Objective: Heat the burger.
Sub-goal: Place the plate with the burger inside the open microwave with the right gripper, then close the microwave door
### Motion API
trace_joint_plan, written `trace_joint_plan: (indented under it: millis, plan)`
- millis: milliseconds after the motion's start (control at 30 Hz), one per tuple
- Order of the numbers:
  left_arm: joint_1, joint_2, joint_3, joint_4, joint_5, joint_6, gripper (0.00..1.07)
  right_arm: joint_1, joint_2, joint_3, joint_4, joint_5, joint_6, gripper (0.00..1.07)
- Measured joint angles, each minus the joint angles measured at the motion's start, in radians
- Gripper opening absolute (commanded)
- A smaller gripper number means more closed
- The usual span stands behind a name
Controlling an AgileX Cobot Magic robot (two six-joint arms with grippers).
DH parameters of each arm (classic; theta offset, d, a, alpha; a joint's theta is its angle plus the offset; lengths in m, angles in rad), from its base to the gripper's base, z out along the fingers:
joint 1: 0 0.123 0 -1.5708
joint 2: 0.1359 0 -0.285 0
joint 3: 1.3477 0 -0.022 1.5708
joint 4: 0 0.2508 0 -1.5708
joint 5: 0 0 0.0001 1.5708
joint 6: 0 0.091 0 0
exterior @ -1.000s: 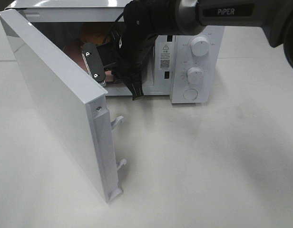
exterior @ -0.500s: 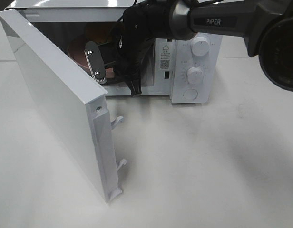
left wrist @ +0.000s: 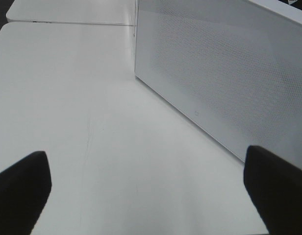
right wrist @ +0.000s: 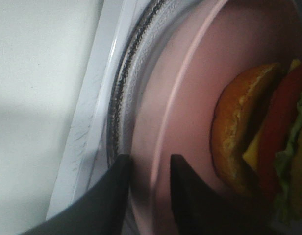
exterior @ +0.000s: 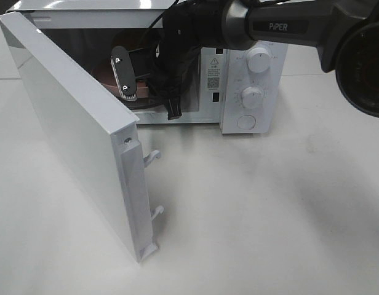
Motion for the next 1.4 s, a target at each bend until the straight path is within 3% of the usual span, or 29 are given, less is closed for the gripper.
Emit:
trace_joint_plan:
  millis: [67,333,467,567,900,1400]
  plan:
    - [0.000,0.000,0.000,0.000,0.000,0.000,1.00,0.000,0.000,0.000,0.000,0.000,0.000,0.50]
    - [0.000,0.000,0.000,0.000,0.000,0.000,1.00,0.000,-0.011,0.020,0.000,0.002,0.001,0.51]
    - [0.000,0.000,0.000,0.000,0.000,0.000,1.00,0.000,-0.073,0.129,0.000,-0.018,0.006,0.51]
    - [0.000,0.000,0.000,0.000,0.000,0.000,1.00,0.000,-0.087,0.148,0.000,-0.035,0.011,0.52]
    - [0.000,0.000,0.000,0.000,0.000,0.000,1.00,0.000,-0.206,0.346,-0.001,-0.157,0.121,0.69]
    - [0.000,0.000,0.000,0.000,0.000,0.000,1.00,0.000,-0.357,0.556,-0.019,-0.221,0.153,0.69]
